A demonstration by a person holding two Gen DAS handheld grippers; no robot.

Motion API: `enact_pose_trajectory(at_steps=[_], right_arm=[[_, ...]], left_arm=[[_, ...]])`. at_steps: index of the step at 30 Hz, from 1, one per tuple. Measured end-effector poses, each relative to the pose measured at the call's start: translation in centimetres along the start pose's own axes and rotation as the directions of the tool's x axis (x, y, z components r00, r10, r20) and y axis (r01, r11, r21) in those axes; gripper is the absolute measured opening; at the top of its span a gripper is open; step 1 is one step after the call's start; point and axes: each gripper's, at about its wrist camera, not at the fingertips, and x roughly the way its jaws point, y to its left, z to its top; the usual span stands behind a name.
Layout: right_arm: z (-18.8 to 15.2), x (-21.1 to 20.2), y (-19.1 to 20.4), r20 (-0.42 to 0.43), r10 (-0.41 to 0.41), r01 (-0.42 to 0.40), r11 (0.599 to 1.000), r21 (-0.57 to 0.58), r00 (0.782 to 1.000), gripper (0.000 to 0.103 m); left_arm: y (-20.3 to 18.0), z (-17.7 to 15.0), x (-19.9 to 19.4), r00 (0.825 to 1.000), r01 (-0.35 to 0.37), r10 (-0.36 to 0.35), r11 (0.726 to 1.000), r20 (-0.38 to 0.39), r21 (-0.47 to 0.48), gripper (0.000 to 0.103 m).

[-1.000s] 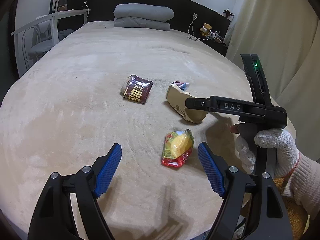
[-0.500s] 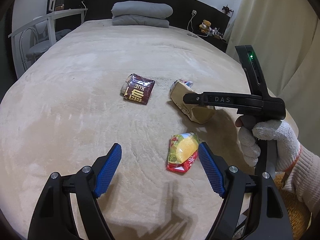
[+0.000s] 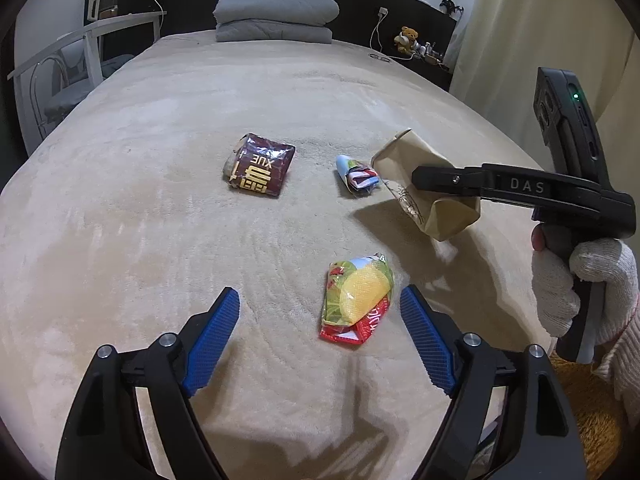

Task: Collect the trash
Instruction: 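Grasp the beige paper bag with right tool while left tool grasps snack wrapper, then carry the paper bag and snack wrapper down toward the floor bag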

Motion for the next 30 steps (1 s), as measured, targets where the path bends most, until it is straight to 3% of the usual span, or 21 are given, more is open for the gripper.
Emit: enact_pose_trajectory(at_steps=[16, 23, 25, 27, 30], right_arm=[[-2.2, -5.5, -1.8, 0.025, 0.034, -0.034, 0.999, 0.005, 0.999, 0.042], [-2.8, -6.8, -2.8, 0.031, 0.02, -0.021, 1.0, 0.008, 0.999, 0.042], [-2.9, -7.0, -3.0, 0.029, 0.018, -0.018, 1.0, 0.007, 0.999, 0.042], [-3.1, -7.1, -3.0, 0.029, 0.016, -0.016, 1.0, 0.003, 0.999, 0.041], [-3.2, -7.2, -2.9, 0.027, 0.013, -0.012, 1.0, -0.002, 1.0, 0.041]], left_arm=[[-3.4, 0.5, 6.1, 0.992, -0.036, 0.047, 0.995, -0.116, 0.096, 0.083], [-3.1, 1.0, 7.8, 0.988, -0.048, 0.059, 0.996, -0.146, 0.077, 0.082], [-3.2, 1.0, 8.2, 0.986, -0.051, 0.064, 0.995, -0.152, 0.083, 0.062], [-3.2, 1.1, 8.4, 0.986, -0.065, 0.078, 0.993, -0.146, 0.097, 0.049], [-3.3, 1.3, 8.5, 0.989, -0.065, 0.078, 0.993, -0.128, 0.102, 0.048]])
